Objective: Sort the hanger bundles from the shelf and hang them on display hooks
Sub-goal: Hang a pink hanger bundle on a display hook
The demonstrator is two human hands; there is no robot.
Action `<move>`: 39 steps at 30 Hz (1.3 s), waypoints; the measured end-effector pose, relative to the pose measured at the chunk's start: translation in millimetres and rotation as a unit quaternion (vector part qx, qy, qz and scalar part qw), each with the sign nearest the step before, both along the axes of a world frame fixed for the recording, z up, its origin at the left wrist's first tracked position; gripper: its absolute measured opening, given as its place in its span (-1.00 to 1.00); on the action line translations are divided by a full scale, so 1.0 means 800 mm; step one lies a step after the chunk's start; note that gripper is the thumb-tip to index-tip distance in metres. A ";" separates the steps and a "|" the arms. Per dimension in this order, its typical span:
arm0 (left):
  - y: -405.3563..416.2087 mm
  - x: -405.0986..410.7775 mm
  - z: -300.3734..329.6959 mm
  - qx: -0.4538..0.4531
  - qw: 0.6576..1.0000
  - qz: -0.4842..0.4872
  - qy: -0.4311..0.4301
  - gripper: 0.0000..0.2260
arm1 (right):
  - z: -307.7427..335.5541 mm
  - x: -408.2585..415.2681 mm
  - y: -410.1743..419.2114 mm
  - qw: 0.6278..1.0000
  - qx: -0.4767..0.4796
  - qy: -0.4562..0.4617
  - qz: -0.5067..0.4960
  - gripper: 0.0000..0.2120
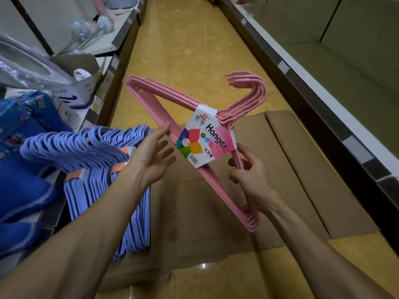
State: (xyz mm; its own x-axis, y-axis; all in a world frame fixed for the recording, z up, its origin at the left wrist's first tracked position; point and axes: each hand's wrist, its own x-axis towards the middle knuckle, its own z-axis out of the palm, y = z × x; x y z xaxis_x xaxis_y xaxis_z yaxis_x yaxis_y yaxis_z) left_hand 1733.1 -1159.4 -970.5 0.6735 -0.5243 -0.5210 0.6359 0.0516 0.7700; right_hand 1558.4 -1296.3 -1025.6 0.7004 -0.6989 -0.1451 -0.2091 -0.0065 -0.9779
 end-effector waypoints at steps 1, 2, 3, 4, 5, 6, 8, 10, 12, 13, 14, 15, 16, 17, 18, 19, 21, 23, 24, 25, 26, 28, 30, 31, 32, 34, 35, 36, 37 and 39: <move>-0.002 0.001 0.003 -0.045 0.999 0.003 0.010 -0.79 | 0.004 -0.002 0.004 1.000 0.020 -0.011 0.013 -0.26; -0.004 0.003 0.007 -0.090 0.995 0.015 0.029 -0.70 | 0.006 -0.004 0.009 0.999 0.033 -0.021 0.027 -0.27; -0.006 0.006 0.011 -0.129 0.989 0.040 0.062 -0.56 | 0.007 -0.005 0.013 0.998 0.038 -0.028 0.039 -0.29; -0.007 0.007 0.015 -0.147 0.984 0.063 0.082 -0.52 | 0.009 -0.006 0.015 0.998 0.034 -0.032 0.049 -0.31; -0.008 0.008 0.019 -0.149 0.982 0.082 0.084 -0.59 | 0.011 -0.006 0.016 0.998 0.025 -0.031 0.057 -0.33; -0.008 0.007 0.020 -0.141 0.982 0.100 0.081 -0.70 | 0.013 -0.005 0.015 0.998 0.012 -0.026 0.063 -0.34; -0.007 0.005 0.023 -0.131 0.979 0.134 0.076 -0.80 | 0.018 -0.001 0.012 0.997 -0.015 -0.014 0.078 -0.35; -0.003 0.001 0.030 -0.139 0.975 0.157 0.075 -0.79 | 0.028 0.001 0.011 0.995 -0.034 -0.010 0.091 -0.35; 0.001 -0.004 0.046 -0.154 0.970 0.170 0.078 -0.79 | 0.046 -0.001 0.011 0.993 -0.055 -0.011 0.104 -0.36; 0.002 -0.007 0.058 -0.155 0.969 0.172 0.081 -0.79 | 0.058 -0.002 0.009 0.992 -0.063 -0.007 0.108 -0.35; 0.003 -0.010 0.073 -0.153 0.969 0.177 0.081 -0.80 | 0.073 -0.003 0.007 0.991 -0.068 0.001 0.112 -0.34; 0.005 -0.013 0.091 -0.149 0.968 0.183 0.082 -0.80 | 0.092 -0.004 0.004 0.990 -0.071 0.010 0.118 -0.33; 0.008 -0.017 0.113 -0.147 0.968 0.186 0.084 -0.80 | 0.115 -0.005 0.003 0.990 -0.073 0.016 0.123 -0.33; 0.010 -0.019 0.138 -0.147 0.967 0.188 0.084 -0.80 | 0.140 -0.006 0.001 0.989 -0.074 0.020 0.126 -0.33; 0.012 -0.022 0.165 -0.147 0.967 0.189 0.084 -0.80 | 0.167 -0.006 -0.001 0.989 -0.076 0.024 0.128 -0.32; 0.014 -0.023 0.194 -0.148 0.967 0.189 0.081 -0.80 | 0.197 -0.006 -0.002 0.988 -0.079 0.028 0.130 -0.31; 0.019 -0.027 0.258 -0.151 0.969 0.179 0.076 -0.80 | 0.263 -0.007 -0.002 0.986 -0.085 0.026 0.141 -0.30; 0.021 -0.029 0.335 -0.159 0.970 0.171 0.072 -0.80 | 0.343 -0.010 -0.002 0.984 -0.096 0.012 0.152 -0.29; 0.021 -0.030 0.376 -0.164 0.969 0.171 0.071 -0.82 | 0.384 -0.011 -0.002 0.982 -0.102 0.005 0.156 -0.30; 0.021 -0.030 0.418 -0.169 0.968 0.173 0.071 -0.83 | 0.428 -0.013 -0.002 0.981 -0.111 0.001 0.159 -0.32; 0.020 -0.031 0.462 -0.171 0.967 0.176 0.071 -0.84 | 0.474 -0.014 -0.003 0.979 -0.123 -0.001 0.161 -0.33; 0.017 -0.033 0.552 -0.169 0.966 0.185 0.067 -0.83 | 0.565 -0.016 -0.009 0.975 -0.140 -0.004 0.175 -0.32; 0.013 -0.040 0.645 -0.177 0.961 0.203 0.061 -0.80 | 0.656 -0.016 -0.019 0.970 -0.150 -0.002 0.194 -0.30; 0.012 -0.045 0.691 -0.185 0.958 0.214 0.054 -0.78 | 0.701 -0.015 -0.024 0.967 -0.158 -0.003 0.200 -0.30; 0.011 -0.050 0.735 -0.193 0.954 0.223 0.047 -0.77 | 0.745 -0.016 -0.028 0.964 -0.167 -0.004 0.206 -0.30; 0.011 -0.062 0.819 -0.214 0.948 0.231 0.038 -0.77 | 0.832 -0.020 -0.034 0.959 -0.180 -0.010 0.217 -0.32; 0.011 -0.069 0.859 -0.229 0.945 0.231 0.037 -0.78 | 0.873 -0.023 -0.037 0.957 -0.186 -0.015 0.223 -0.33; 0.013 -0.075 0.896 -0.243 0.941 0.233 0.034 -0.79 | 0.913 -0.027 -0.039 0.954 -0.191 -0.021 0.229 -0.35; 0.015 -0.083 0.929 -0.254 0.937 0.239 0.028 -0.78 | 0.949 -0.030 -0.041 0.952 -0.196 -0.024 0.234 -0.36; 0.021 -0.099 0.986 -0.265 0.930 0.254 0.016 -0.74 | 1.013 -0.039 -0.044 0.948 -0.207 -0.029 0.242 -0.37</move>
State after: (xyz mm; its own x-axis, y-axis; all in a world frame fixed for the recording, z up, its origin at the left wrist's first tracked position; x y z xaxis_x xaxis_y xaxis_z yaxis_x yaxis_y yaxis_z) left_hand 1654.3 -1142.8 -181.6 0.8932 -0.3320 -0.3033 0.4478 0.7185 0.5322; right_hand 1527.5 -1331.8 -215.6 0.9520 -0.2819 0.1190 -0.0299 -0.4727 -0.8807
